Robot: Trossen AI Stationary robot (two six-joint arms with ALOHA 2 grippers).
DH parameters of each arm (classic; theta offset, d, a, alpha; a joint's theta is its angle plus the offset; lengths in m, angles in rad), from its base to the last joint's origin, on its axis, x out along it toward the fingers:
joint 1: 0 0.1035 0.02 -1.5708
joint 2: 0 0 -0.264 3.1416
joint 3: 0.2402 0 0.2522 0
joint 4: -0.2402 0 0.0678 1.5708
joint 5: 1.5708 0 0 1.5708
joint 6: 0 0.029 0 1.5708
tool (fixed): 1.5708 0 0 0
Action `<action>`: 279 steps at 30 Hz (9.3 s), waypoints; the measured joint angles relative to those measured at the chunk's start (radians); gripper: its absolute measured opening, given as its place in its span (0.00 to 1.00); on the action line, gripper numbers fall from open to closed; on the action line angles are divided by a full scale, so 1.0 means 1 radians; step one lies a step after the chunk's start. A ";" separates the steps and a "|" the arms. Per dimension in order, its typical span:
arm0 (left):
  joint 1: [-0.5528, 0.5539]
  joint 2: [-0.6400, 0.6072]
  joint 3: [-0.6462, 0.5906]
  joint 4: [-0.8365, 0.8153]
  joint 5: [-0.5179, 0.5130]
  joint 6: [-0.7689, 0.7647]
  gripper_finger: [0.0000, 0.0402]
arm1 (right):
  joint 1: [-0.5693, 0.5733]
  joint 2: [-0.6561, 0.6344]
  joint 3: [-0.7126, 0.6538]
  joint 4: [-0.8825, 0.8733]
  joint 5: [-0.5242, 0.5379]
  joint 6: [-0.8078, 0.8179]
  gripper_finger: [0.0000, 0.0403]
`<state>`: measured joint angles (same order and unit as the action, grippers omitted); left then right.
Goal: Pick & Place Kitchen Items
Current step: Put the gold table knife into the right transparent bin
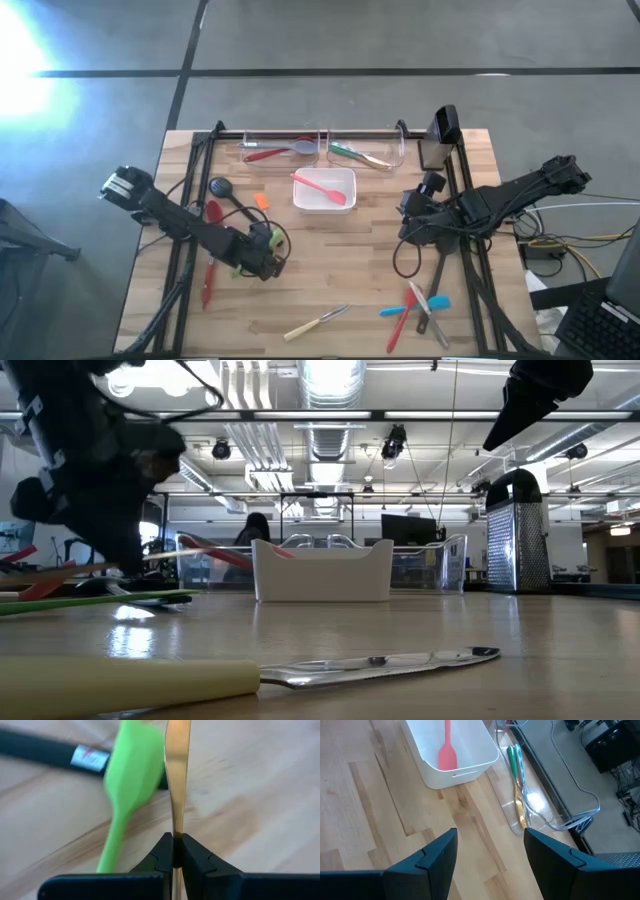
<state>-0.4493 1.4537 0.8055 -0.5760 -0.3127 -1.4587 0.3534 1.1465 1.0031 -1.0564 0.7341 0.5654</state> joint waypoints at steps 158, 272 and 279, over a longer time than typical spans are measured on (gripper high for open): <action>0.942 -0.021 0.287 0.131 1.081 0.968 0.45 | -0.362 0.280 0.238 0.266 -0.240 -0.748 0.02; 0.729 0.412 0.828 -0.032 0.278 1.733 0.06 | -0.361 0.082 0.274 0.139 -0.315 -0.567 0.31; 0.729 0.415 0.900 -0.098 0.078 1.895 0.06 | -0.342 0.063 0.244 0.124 -0.338 -0.540 0.33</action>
<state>0.2798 1.8690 1.7052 -0.6741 -0.2350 0.4361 0.0114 1.2099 1.2474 -0.9321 0.3960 0.0258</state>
